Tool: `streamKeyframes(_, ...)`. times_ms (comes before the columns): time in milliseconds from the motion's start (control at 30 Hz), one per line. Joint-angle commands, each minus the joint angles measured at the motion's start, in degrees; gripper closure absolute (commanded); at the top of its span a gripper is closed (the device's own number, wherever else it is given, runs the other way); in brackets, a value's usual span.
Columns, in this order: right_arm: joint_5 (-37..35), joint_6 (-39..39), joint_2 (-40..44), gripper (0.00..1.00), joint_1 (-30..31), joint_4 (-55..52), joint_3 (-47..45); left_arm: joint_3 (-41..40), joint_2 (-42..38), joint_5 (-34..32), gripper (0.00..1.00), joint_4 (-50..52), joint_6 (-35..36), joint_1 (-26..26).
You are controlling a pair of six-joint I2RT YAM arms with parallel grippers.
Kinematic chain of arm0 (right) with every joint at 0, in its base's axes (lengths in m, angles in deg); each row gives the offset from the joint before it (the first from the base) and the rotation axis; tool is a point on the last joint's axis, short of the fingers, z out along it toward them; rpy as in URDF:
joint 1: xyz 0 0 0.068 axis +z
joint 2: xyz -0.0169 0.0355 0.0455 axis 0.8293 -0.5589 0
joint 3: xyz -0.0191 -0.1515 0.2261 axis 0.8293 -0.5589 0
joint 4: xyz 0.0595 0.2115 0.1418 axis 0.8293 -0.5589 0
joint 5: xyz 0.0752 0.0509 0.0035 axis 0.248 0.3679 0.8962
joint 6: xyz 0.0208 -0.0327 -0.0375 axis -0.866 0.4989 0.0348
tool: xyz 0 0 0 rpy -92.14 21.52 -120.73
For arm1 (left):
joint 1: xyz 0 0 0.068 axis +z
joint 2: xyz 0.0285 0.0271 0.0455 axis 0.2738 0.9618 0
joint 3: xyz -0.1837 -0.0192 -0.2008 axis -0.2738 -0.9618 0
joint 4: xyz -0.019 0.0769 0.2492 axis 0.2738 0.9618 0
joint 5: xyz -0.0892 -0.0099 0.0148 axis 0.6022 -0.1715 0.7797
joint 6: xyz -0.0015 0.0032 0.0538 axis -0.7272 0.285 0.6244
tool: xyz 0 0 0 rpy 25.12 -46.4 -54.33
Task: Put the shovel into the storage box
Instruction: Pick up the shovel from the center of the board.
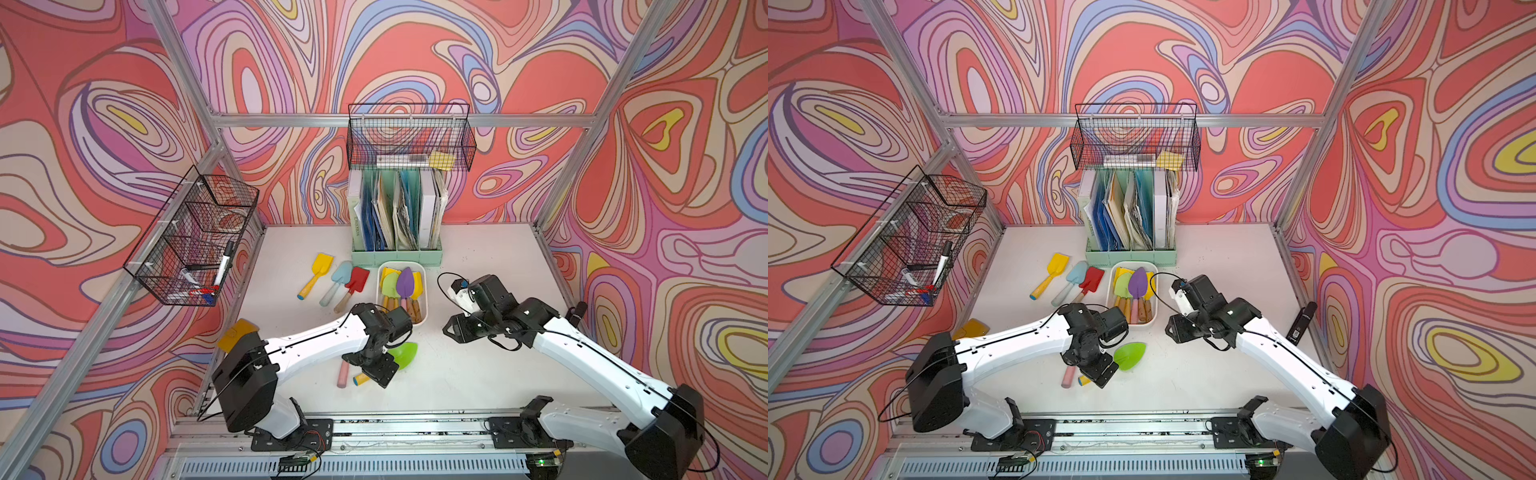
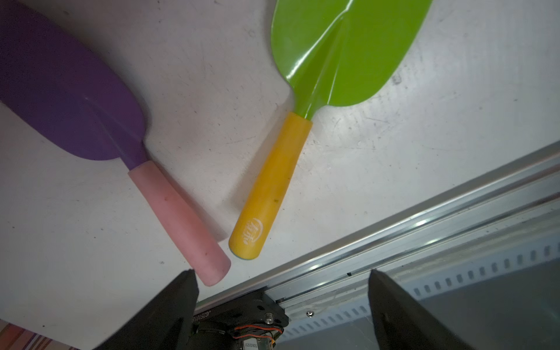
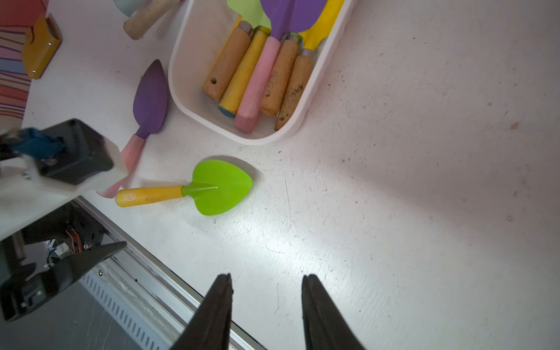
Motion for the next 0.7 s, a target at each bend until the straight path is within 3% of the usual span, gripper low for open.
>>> streamKeyframes(0, 0.73, -0.38, 2.67, 0.60, 0.03, 1.05, -1.17, 0.96, 2.35, -3.44, 0.06, 1.39, -0.82, -0.21)
streamKeyframes(300, 1.80, -0.25, 4.34, 0.60, 0.00, 1.05, -2.61, -0.95, 7.92, 0.04, 0.06, -3.99, 1.44, -0.25)
streamKeyframes(667, 1.31, -0.63, 6.42, 0.60, 0.01, 0.70, -4.28, -2.11, 14.37, -0.98, 0.09, -5.35, 0.96, 0.65)
